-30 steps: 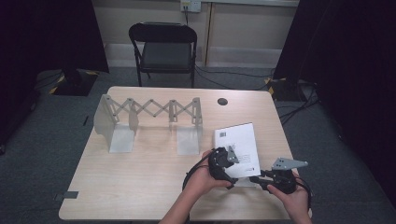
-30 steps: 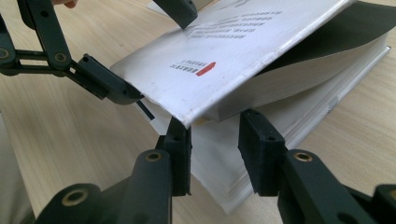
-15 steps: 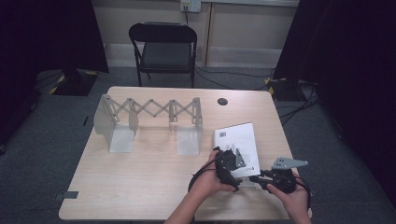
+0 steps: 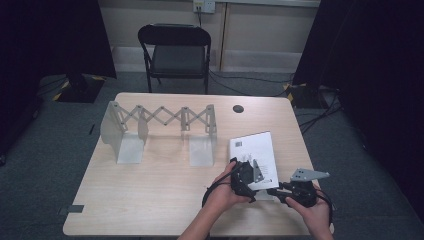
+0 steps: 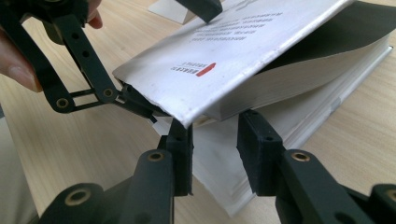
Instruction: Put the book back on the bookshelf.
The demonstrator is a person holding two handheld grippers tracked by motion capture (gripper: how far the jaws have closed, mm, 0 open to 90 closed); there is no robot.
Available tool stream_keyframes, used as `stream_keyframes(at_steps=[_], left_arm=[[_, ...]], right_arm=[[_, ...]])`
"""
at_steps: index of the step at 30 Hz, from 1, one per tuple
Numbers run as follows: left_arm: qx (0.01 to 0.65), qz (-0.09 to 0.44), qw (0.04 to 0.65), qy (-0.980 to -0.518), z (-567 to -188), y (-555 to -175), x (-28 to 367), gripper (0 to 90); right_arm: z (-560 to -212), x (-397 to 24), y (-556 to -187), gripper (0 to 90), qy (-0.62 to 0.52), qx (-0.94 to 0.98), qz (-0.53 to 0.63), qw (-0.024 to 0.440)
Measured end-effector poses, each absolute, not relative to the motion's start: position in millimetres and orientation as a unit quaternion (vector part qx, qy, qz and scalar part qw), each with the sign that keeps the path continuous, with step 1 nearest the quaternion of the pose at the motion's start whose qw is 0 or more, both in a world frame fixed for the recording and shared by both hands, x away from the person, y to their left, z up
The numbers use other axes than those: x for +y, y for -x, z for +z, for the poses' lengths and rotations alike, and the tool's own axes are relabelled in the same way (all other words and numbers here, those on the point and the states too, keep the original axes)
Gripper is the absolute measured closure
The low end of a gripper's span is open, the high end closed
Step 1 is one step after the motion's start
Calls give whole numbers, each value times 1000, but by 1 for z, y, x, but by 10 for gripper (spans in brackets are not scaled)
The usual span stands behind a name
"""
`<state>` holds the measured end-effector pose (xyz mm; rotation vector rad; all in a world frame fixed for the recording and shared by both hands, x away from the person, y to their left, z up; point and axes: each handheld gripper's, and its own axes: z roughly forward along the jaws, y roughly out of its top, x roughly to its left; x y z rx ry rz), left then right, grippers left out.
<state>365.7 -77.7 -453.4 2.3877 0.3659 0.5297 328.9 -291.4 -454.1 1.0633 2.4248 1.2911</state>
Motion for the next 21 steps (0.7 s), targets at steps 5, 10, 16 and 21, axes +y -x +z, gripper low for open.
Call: stream_keyframes(at_steps=[5, 10, 16, 21], left_arm=[[121, 214, 313, -918, -452, -364, -75, 182], [124, 215, 311, -917, -453, -362, -74, 190], [122, 211, 309, -919, -452, -363, -75, 191], [122, 210, 306, -920, -452, -363, -77, 183]], right_arm=[[-458, -290, -330, 602, -358, 822, 434, 90], [-459, -289, -332, 538, -356, 831, 413, 112], [-464, -288, -335, 543, -355, 840, 391, 126], [-466, -286, -338, 560, -362, 834, 395, 132]])
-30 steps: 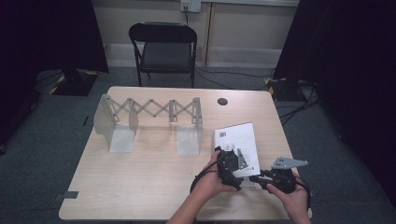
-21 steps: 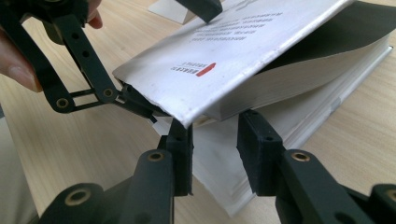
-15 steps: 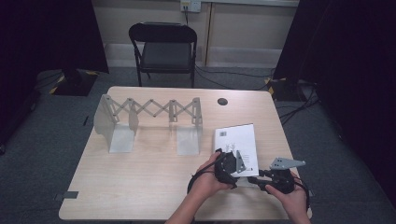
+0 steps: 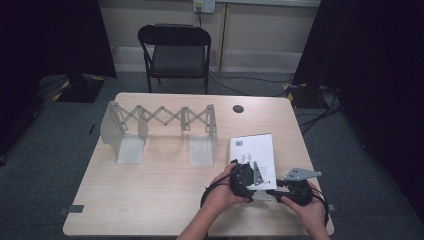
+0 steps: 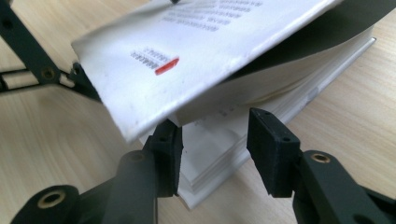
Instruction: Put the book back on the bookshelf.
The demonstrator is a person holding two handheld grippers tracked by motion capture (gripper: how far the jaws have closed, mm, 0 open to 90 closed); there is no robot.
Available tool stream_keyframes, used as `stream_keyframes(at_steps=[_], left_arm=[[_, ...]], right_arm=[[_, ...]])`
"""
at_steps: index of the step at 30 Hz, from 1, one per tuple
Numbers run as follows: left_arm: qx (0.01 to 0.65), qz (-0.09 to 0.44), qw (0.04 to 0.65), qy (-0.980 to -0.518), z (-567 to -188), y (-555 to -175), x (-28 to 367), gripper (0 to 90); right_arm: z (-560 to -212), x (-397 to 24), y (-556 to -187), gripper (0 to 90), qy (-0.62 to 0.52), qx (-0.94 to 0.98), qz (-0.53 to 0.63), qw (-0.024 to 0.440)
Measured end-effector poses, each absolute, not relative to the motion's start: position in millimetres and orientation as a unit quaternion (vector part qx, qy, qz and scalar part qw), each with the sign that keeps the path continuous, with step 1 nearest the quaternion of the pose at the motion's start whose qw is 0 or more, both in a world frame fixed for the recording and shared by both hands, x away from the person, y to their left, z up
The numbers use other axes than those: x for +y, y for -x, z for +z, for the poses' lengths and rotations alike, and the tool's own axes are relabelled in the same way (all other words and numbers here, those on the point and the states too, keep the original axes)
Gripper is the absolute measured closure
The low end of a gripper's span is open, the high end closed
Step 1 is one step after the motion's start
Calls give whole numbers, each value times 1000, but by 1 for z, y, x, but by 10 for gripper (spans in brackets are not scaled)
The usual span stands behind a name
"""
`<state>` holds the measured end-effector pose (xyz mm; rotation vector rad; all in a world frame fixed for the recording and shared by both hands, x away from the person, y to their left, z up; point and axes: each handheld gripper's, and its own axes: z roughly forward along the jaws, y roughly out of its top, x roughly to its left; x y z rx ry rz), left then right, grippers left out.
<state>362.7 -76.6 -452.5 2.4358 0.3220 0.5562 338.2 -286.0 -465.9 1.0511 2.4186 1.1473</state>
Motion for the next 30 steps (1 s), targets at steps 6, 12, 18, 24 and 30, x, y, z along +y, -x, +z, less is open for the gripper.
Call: stream_keyframes(at_steps=[6, 12, 18, 24, 30], left_arm=[[113, 207, 315, -919, -451, -364, -73, 169], [96, 196, 340, -915, -445, -362, -78, 161], [100, 213, 328, -915, -451, -363, -91, 39], [93, 268, 294, -913, -454, -359, -94, 92], [85, 279, 294, -910, -449, -357, -90, 255]], right_arm=[[-466, -287, -339, 586, -372, 820, 420, 113], [-464, -286, -339, 590, -374, 819, 420, 112], [-463, -282, -338, 615, -373, 819, 422, 108], [-462, -276, -337, 621, -363, 826, 416, 111], [-458, -278, -336, 612, -361, 821, 429, 107]])
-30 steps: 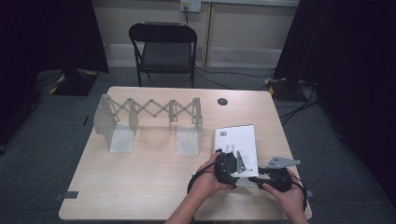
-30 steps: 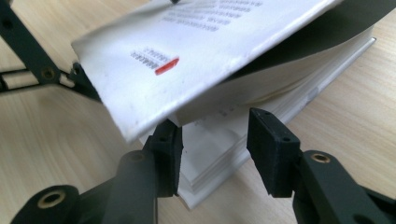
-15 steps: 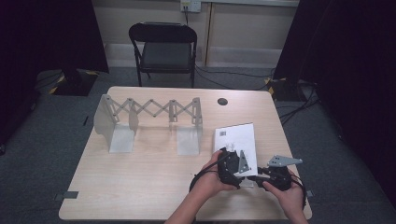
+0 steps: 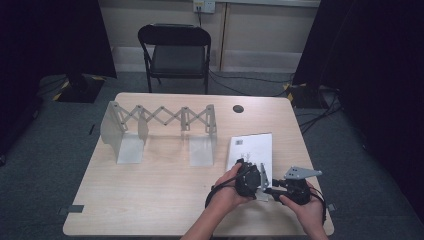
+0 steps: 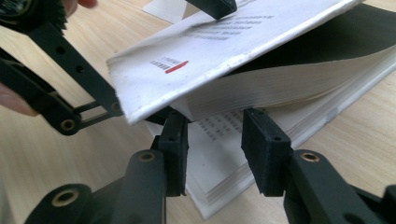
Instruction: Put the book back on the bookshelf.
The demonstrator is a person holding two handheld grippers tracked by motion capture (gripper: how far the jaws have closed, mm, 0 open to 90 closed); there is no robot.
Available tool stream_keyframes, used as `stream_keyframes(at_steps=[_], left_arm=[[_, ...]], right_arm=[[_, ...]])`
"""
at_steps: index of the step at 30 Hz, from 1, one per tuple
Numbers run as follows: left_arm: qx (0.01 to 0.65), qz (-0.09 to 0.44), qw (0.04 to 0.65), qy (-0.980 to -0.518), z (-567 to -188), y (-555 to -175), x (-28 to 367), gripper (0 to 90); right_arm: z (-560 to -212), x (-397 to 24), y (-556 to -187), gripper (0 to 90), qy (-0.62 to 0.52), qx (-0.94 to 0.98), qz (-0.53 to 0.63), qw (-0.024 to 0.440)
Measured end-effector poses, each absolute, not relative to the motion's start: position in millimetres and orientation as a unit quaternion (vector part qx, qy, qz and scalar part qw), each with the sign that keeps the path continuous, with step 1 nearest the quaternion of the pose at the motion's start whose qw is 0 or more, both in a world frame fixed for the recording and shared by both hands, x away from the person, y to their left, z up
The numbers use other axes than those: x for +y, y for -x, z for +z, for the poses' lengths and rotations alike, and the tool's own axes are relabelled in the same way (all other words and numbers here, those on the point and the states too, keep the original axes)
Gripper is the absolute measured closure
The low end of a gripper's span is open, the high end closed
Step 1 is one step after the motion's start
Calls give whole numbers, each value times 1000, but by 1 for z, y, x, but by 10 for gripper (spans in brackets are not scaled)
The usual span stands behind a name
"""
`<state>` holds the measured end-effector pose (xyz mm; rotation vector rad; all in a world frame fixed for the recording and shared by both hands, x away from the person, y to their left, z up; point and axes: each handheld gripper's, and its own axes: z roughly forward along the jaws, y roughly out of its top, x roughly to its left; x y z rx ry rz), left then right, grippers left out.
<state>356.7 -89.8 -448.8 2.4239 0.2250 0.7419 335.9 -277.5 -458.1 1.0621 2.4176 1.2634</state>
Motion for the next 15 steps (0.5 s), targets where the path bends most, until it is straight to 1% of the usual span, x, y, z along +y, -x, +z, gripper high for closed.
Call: stream_keyframes(at_steps=[1, 2, 5, 7, 9, 11, 12, 15], left_arm=[[79, 285, 296, -908, -449, -354, -89, 265], [78, 289, 300, -906, -449, -353, -89, 290], [69, 296, 297, -905, -448, -353, -87, 308], [64, 301, 296, -904, -449, -353, -84, 330], [63, 301, 301, -903, -448, -354, -82, 339], [59, 302, 304, -902, -448, -354, -79, 344], [59, 302, 305, -901, -448, -353, -79, 353], [58, 297, 301, -904, -446, -354, -79, 361]], right_arm=[[-458, -278, -336, 600, -362, 820, 431, 104], [-459, -281, -336, 568, -366, 817, 434, 104], [-461, -286, -337, 538, -367, 816, 432, 111], [-465, -289, -337, 458, -362, 820, 426, 122], [-469, -290, -337, 428, -350, 827, 420, 130], [-473, -292, -337, 377, -344, 835, 406, 138], [-476, -294, -337, 340, -339, 836, 411, 132], [-479, -295, -336, 311, -331, 841, 407, 134]])
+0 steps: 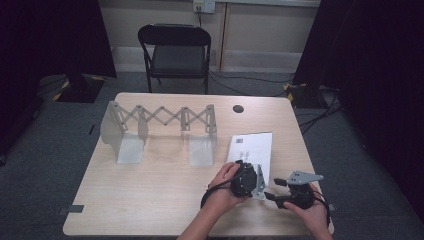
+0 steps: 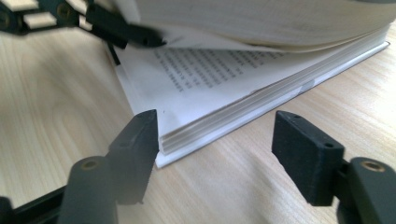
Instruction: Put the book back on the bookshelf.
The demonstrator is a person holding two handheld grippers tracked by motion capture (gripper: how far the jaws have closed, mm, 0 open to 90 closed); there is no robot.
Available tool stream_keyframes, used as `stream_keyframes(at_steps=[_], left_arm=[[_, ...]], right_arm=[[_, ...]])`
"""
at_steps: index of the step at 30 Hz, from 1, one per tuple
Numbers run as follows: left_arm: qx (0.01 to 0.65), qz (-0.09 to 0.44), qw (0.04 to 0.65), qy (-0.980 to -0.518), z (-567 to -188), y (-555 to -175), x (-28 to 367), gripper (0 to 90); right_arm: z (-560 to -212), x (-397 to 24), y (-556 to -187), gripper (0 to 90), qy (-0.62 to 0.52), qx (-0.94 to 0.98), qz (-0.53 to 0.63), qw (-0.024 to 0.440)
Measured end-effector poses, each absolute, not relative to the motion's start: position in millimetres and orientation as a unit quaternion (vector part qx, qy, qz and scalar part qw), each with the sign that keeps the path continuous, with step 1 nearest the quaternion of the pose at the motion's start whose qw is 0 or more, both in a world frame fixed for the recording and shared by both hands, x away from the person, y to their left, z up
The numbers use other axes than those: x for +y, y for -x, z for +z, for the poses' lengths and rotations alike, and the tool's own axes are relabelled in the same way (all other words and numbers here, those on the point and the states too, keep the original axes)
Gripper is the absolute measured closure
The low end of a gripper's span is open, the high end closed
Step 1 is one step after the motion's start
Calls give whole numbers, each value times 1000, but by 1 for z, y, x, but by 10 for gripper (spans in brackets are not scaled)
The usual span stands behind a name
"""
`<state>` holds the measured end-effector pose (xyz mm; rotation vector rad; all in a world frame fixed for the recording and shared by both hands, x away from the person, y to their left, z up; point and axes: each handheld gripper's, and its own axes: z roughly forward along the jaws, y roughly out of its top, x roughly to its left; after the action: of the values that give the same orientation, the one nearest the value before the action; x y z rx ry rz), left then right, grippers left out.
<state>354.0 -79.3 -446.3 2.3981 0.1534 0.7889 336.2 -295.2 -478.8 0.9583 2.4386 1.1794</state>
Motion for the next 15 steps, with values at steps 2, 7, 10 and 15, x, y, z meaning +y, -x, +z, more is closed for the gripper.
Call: stream_keyframes(at_steps=[2, 7, 10, 15], left_arm=[[61, 288, 294, -909, -441, -356, -80, 375], [80, 273, 287, -914, -423, -360, -77, 435], [91, 262, 288, -917, -413, -363, -74, 460], [109, 241, 284, -921, -395, -363, -74, 494]], right_arm=[[-480, -296, -335, 299, -321, 844, 408, 136], [-484, -298, -335, 271, -305, 853, 401, 136], [-487, -301, -334, 262, -300, 858, 396, 133], [-490, -307, -333, 229, -296, 866, 381, 135]])
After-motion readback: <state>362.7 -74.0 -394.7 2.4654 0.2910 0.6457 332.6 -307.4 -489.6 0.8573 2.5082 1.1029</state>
